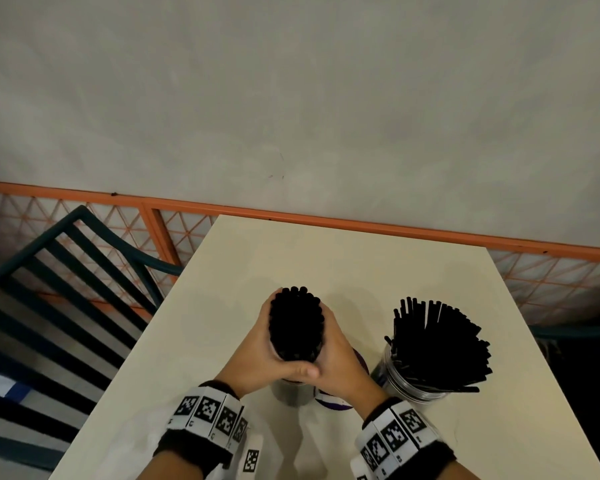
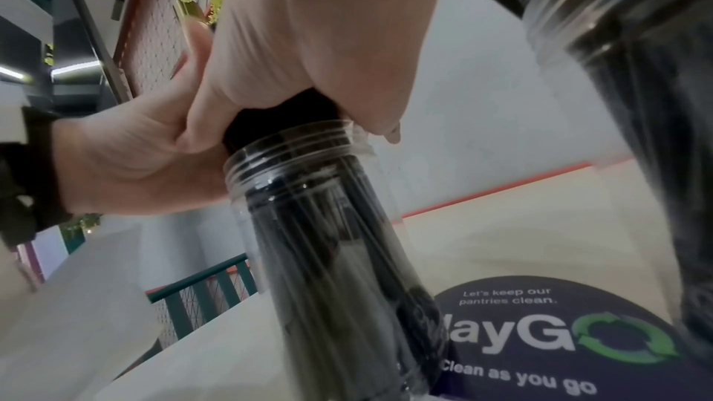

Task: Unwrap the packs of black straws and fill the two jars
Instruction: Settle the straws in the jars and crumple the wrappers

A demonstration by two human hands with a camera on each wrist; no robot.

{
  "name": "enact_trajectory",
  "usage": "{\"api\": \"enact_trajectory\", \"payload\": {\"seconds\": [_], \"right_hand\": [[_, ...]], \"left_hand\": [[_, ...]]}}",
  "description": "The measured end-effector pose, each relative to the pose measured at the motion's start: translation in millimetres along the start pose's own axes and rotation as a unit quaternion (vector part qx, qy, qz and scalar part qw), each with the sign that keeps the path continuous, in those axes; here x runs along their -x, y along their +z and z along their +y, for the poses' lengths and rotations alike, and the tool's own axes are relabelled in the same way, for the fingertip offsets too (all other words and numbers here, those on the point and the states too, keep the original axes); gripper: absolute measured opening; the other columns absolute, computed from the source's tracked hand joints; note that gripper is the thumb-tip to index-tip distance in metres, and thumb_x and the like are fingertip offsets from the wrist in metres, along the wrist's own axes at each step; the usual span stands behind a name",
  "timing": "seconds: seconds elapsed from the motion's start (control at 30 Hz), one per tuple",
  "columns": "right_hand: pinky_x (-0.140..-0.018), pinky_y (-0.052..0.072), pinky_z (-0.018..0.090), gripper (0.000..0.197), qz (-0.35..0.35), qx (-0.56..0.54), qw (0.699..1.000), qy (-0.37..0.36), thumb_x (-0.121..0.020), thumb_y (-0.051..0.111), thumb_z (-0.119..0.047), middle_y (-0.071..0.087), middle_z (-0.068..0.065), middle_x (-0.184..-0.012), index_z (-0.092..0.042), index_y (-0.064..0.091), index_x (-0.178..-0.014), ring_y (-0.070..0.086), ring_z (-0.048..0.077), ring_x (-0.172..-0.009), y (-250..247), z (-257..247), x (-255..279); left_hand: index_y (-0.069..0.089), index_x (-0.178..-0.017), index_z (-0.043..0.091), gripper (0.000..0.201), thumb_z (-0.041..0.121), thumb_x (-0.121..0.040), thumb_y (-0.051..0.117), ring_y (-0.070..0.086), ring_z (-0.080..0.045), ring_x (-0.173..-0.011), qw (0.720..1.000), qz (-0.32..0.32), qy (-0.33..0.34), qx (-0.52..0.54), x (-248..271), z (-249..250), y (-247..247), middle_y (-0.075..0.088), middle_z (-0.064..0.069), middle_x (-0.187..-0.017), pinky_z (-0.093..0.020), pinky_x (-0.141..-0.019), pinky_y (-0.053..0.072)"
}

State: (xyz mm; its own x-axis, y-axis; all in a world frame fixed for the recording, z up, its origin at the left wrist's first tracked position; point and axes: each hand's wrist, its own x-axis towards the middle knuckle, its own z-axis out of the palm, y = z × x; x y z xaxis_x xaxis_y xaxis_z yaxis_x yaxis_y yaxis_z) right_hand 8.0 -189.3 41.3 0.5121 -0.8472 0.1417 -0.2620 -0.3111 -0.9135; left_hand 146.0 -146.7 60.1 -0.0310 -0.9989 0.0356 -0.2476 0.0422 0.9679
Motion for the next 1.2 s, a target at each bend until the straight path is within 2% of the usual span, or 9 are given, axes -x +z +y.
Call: {"api": "enact_trajectory", "payload": {"seconds": [0.13, 0.3, 0.43, 0.57, 0.67, 0.77, 0.93, 1.07, 1.2], "right_hand": [[-0.091, 0.047, 0.02, 0.073, 0.028, -0.005, 1.0, 0.009, -0.049, 0.074, -0.045, 0.053, -0.009, -0.117, -0.062, 0.033, -0.107, 0.053, 0.011, -0.113, -5, -7, 1], [-0.108, 0.032, 0.055, 0.072, 0.011, 0.027, 1.0, 0.007, -0.055, 0.073, -0.044, 0.045, -0.044, -0.106, -0.068, 0.03, -0.107, 0.052, 0.008, -0.113, -7, -4, 5], [-0.113, 0.025, 0.052, 0.065, 0.002, 0.008, 1.0, 0.021, -0.056, 0.07, -0.047, 0.05, -0.03, -0.11, -0.054, 0.037, -0.112, 0.049, 0.003, -0.116, -8, -7, 3], [-0.11, 0.029, 0.057, 0.081, -0.002, -0.001, 0.999, 0.035, -0.056, 0.076, -0.056, 0.048, -0.009, -0.128, -0.042, 0.036, -0.126, 0.041, 0.019, -0.13, -4, 3, 3], [-0.115, 0.025, 0.051, 0.094, -0.011, -0.002, 0.999, 0.044, -0.055, 0.077, -0.058, 0.026, -0.028, -0.14, -0.06, 0.018, -0.127, 0.02, 0.02, -0.142, -6, 10, 8], [-0.111, 0.034, 0.048, 0.122, -0.004, -0.047, 0.996, 0.08, -0.045, 0.084, -0.059, 0.021, -0.012, -0.151, -0.046, 0.009, -0.14, 0.026, 0.016, -0.14, -12, 15, 19], [-0.112, 0.029, 0.021, 0.126, 0.017, -0.068, 0.994, 0.087, -0.046, 0.086, -0.052, 0.016, -0.017, -0.152, -0.054, -0.006, -0.133, 0.029, 0.002, -0.137, -17, 7, 36], [-0.113, 0.033, 0.032, 0.128, 0.012, -0.066, 0.995, 0.068, -0.046, 0.085, -0.054, 0.026, -0.012, -0.15, -0.044, -0.003, -0.14, 0.034, 0.005, -0.135, -15, 8, 26], [-0.1, 0.041, 0.016, 0.103, -0.014, -0.045, 0.998, 0.049, -0.049, 0.081, -0.05, 0.044, -0.004, -0.134, -0.038, 0.02, -0.131, 0.046, 0.007, -0.125, -9, 6, 8]], "left_hand": [[0.026, -0.127, 0.042, 0.1, 0.04, -0.047, 0.085, 0.043, 0.01, -0.119, 0.999, 0.04, -0.001, 0.005, -2, -2, 7, 0.045, 0.019, -0.128, -0.007, -0.096, 0.036], [0.03, -0.123, 0.041, 0.096, 0.037, -0.046, 0.087, 0.047, 0.009, -0.116, 0.998, 0.058, 0.006, 0.019, 2, -9, 13, 0.05, 0.015, -0.126, -0.006, -0.091, 0.04], [0.031, -0.12, 0.044, 0.094, 0.039, -0.044, 0.086, 0.048, 0.011, -0.114, 0.996, 0.079, 0.011, 0.027, 2, -8, 16, 0.049, 0.02, -0.122, -0.007, -0.091, 0.041], [0.026, -0.124, 0.043, 0.098, 0.045, -0.046, 0.086, 0.046, 0.009, -0.117, 0.997, 0.074, 0.003, 0.029, 3, -9, 18, 0.047, 0.015, -0.127, -0.01, -0.095, 0.042], [0.014, -0.137, 0.036, 0.119, 0.056, -0.042, 0.083, 0.038, 0.011, -0.124, 0.999, 0.04, -0.008, 0.016, 6, -12, 14, 0.036, 0.014, -0.14, -0.009, -0.098, 0.037], [-0.002, -0.14, 0.036, 0.136, 0.066, -0.035, 0.08, 0.023, 0.022, -0.126, 0.999, 0.034, -0.016, -0.002, 14, -13, 4, 0.022, 0.018, -0.145, 0.001, -0.095, 0.027], [-0.003, -0.138, 0.041, 0.137, 0.065, -0.031, 0.08, 0.029, -0.005, -0.132, 0.999, 0.022, -0.018, -0.014, 14, -7, -13, 0.028, 0.019, -0.137, -0.019, -0.107, 0.024], [-0.002, -0.141, 0.037, 0.141, 0.049, -0.033, 0.088, 0.038, 0.015, -0.119, 0.999, -0.024, -0.021, -0.003, 6, -1, -10, 0.033, 0.024, -0.13, -0.004, -0.096, 0.034], [0.01, -0.135, 0.04, 0.127, 0.048, -0.035, 0.088, 0.036, 0.023, -0.116, 0.999, -0.024, -0.023, 0.01, 0, -3, -3, 0.035, 0.027, -0.13, -0.001, -0.091, 0.035]]}}
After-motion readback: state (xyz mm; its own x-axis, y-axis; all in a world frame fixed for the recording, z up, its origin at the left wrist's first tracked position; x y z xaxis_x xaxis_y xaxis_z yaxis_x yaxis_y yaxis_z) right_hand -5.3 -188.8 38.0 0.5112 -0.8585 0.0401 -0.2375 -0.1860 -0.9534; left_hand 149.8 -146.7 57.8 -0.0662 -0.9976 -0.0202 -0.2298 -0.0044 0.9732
